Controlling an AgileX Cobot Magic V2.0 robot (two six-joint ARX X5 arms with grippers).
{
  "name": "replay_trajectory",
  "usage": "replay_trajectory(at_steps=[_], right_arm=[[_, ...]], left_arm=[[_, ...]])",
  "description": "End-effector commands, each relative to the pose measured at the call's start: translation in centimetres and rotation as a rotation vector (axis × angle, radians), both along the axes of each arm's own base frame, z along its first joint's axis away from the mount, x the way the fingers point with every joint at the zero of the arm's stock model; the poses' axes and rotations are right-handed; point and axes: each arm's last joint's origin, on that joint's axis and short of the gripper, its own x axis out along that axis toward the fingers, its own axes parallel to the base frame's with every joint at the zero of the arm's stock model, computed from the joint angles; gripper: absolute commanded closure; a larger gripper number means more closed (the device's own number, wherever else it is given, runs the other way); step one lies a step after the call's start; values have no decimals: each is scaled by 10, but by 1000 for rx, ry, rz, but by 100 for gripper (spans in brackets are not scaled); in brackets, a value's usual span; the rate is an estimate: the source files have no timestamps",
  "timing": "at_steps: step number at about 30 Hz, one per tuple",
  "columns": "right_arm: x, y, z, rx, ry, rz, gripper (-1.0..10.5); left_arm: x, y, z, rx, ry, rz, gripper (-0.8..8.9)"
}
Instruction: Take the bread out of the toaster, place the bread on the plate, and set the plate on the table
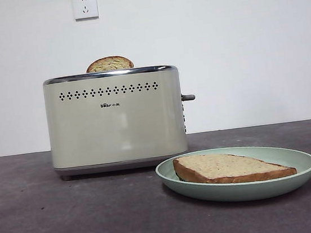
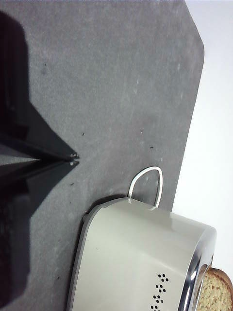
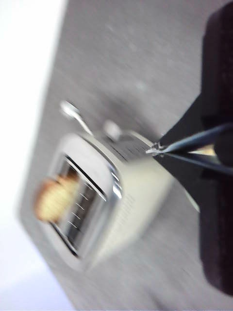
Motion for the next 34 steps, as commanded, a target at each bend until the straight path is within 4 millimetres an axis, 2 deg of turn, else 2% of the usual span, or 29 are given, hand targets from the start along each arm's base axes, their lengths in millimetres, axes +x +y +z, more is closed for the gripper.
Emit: replay_trajectory(at_steps=[1,6,10,14,19,24,28,34], right_arm=[[-3,-6,-32,55,-115,-50,946],[-31,-25,-89,70,-277,-370,946],[-54,-35,-133,111,-268,-581,946],[-77,-37,-171,167,-244,-611,946],[-96,-36,-209,202,-213,-527,946],[-109,-39,-226,3,-101,-526,946],[-114,-39,-218,-16,-218,-493,946],[-114,-40,-218,-50,-229,-500,946]], left_arm=[[1,0,-4,13,6,4,817],[1,0,-4,13,6,4,817],[1,0,-4,13,6,4,817],[1,0,-4,13,6,4,817],[1,0,-4,13,6,4,817],[1,0,-4,13,6,4,817],[1,0,-4,13,5,4,817],[1,0,-4,13,6,4,817]])
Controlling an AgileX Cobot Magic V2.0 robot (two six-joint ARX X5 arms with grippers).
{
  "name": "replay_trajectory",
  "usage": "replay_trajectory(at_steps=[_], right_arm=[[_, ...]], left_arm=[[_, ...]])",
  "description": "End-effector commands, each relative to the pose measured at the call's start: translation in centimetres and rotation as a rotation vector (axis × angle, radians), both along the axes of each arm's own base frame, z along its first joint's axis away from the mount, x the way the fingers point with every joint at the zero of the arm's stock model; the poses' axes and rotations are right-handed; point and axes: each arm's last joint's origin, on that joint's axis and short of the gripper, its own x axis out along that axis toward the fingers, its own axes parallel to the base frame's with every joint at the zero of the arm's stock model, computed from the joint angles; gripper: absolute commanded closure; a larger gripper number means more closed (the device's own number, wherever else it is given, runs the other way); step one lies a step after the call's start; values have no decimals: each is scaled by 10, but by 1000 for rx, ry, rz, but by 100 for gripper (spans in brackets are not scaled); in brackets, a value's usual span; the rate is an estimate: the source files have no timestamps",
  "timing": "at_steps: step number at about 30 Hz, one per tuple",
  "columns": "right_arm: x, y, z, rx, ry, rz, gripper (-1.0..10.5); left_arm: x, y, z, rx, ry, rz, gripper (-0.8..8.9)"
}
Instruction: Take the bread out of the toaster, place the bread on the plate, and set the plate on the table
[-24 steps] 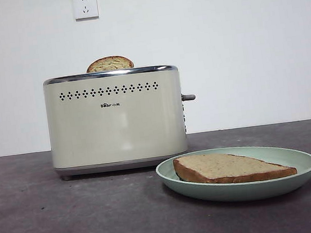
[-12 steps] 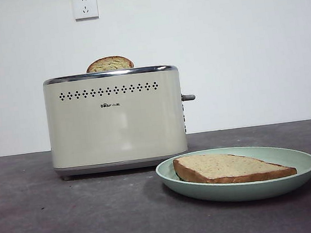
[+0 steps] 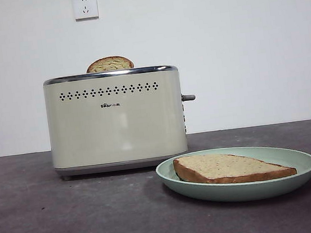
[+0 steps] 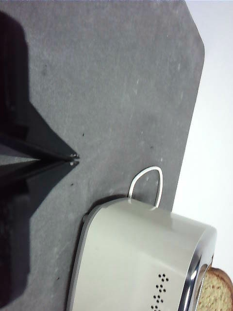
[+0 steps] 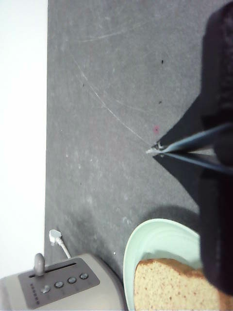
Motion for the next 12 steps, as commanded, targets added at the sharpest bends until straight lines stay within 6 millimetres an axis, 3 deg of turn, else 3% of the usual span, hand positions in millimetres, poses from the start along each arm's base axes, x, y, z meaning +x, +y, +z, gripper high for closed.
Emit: replay_trajectory(at_steps=[1,12], right_arm=[[0,-1,-4,-32,8,-5,946],[1,-9,-3,-31,2,-95,946]], left_arm=[[1,0,-4,13,5,3,817],[1,0,-3,13,5,3,817]])
